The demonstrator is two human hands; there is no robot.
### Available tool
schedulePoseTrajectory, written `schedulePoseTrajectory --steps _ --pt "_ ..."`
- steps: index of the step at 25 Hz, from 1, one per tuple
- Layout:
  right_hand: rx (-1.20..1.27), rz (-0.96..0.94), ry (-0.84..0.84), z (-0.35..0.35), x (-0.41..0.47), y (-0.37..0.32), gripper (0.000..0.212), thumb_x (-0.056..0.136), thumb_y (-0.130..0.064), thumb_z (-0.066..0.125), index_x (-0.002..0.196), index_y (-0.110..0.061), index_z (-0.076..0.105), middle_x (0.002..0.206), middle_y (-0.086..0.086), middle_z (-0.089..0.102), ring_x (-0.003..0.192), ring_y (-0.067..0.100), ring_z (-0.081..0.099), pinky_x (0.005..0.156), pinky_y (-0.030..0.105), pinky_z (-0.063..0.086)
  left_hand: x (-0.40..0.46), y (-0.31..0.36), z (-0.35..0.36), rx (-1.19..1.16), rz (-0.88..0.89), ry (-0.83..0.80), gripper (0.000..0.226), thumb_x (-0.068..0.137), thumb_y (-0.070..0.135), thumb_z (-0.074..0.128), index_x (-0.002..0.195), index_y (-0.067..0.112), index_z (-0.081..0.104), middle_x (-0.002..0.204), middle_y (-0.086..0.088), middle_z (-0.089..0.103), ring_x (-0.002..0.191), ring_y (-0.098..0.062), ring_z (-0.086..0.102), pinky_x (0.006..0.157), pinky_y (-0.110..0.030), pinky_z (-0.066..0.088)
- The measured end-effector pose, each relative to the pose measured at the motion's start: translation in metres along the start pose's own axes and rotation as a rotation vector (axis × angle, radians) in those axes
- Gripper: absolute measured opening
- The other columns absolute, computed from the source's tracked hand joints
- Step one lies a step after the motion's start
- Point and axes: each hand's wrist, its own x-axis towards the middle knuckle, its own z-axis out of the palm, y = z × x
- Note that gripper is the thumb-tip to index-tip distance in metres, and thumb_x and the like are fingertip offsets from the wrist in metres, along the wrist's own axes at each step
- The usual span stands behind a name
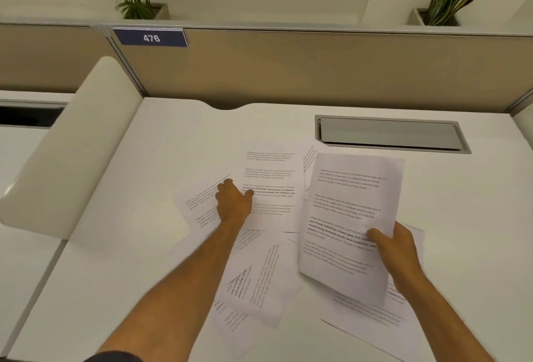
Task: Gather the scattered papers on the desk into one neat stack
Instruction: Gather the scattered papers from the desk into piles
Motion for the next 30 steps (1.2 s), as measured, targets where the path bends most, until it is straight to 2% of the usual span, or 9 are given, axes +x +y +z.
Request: schedulePoseTrajectory --steps 5,9,12,14,17,19,24,27,30 --pt "-0.021 0.003 0.059 0.006 0.009 0.002 0.032 0.092 -0.003 0.061 0.121 -0.017 0.063 0.099 -0.004 0.068 0.088 0.011 0.065 0.068 0.028 0.051 0.015 0.016 0.018 0.272 -0.043 -0.116 0.101 0.086 0.036 0.073 0.155 0.005 0.006 0.16 -0.018 0.015 0.14 -0.04 0.028 0.102 -0.053 0.042" --pt "-0.031 0.001 0.064 0.011 0.014 -0.003 0.032 0.092 -0.003 0.059 0.121 -0.017 0.063 0.099 -0.011 0.067 0.09 0.01 0.065 0.066 0.026 0.05 0.029 0.012 0.023 0.119 -0.064 -0.125 0.075 0.081 0.018 0.075 0.141 0.007 0.032 0.135 -0.017 0.05 0.12 -0.036 0.053 0.092 -0.048 0.053" --pt "-0.022 -0.004 0.057 0.015 0.017 -0.01 0.032 0.092 -0.003 0.059 0.12 -0.018 0.062 0.099 -0.011 0.067 0.091 0.011 0.065 0.065 0.027 0.05 0.026 0.007 0.009 -0.185 -0.055 -0.14 0.039 0.084 0.01 0.067 0.12 0.008 0.053 0.115 -0.014 0.065 0.096 -0.029 0.065 0.073 -0.036 0.056" --pt "-0.023 -0.012 0.041 0.014 0.018 -0.014 0.032 0.093 -0.003 0.058 0.122 -0.017 0.062 0.102 -0.005 0.069 0.089 0.011 0.065 0.066 0.028 0.05 0.012 -0.001 -0.012 -0.448 -0.09 -0.116 0.031 0.084 0.011 0.068 0.115 0.012 0.061 0.109 -0.009 0.069 0.085 -0.02 0.065 0.066 -0.029 0.053" --pt "-0.045 -0.034 0.006 0.012 0.019 -0.019 0.034 0.094 -0.006 0.058 0.128 -0.013 0.06 0.111 0.006 0.068 0.089 0.016 0.065 0.073 0.034 0.052 -0.012 -0.04 -0.033 -0.617 -0.159 -0.071 0.036 0.082 0.011 0.072 0.117 0.015 0.067 0.106 -0.002 0.071 0.091 -0.021 0.068 0.076 -0.032 0.058" --pt "-0.057 -0.043 -0.022 0.011 0.02 -0.021 0.036 0.095 -0.007 0.058 0.13 -0.012 0.06 0.114 0.007 0.067 0.091 0.021 0.065 0.074 0.034 0.052 -0.028 -0.069 -0.037 -0.563 -0.235 -0.056 0.031 0.083 0.012 0.072 0.114 0.013 0.068 0.106 -0.002 0.069 0.094 -0.025 0.067 0.078 -0.033 0.056" --pt "-0.086 -0.056 -0.067 0.007 0.016 -0.017 0.036 0.095 -0.009 0.058 0.13 -0.013 0.06 0.115 0.007 0.068 0.092 0.021 0.066 0.072 0.034 0.053 -0.037 -0.087 -0.039 0.052 -0.445 0.004 0.038 0.082 0.036 0.073 0.102 0.013 0.05 0.123 -0.015 0.04 0.116 -0.034 0.042 0.078 -0.044 0.048" --pt "-0.102 -0.044 -0.069 0.0 0.015 -0.009 0.036 0.095 -0.009 0.057 0.13 -0.014 0.06 0.116 0.007 0.068 0.095 0.023 0.067 0.073 0.038 0.055 -0.029 -0.079 -0.036 0.061 -0.482 0.03 0.049 0.077 0.03 0.078 0.113 0.009 0.053 0.13 -0.016 0.037 0.119 -0.035 0.041 0.085 -0.049 0.05" --pt "-0.103 -0.034 -0.062 -0.007 0.014 -0.003 0.035 0.094 -0.01 0.058 0.128 -0.016 0.061 0.114 0.005 0.069 0.097 0.023 0.068 0.076 0.038 0.056 -0.022 -0.074 -0.032 -0.014 -0.428 0.049 0.055 0.077 0.011 0.076 0.122 0.003 0.046 0.132 -0.019 0.034 0.113 -0.04 0.052 0.08 -0.048 0.055"
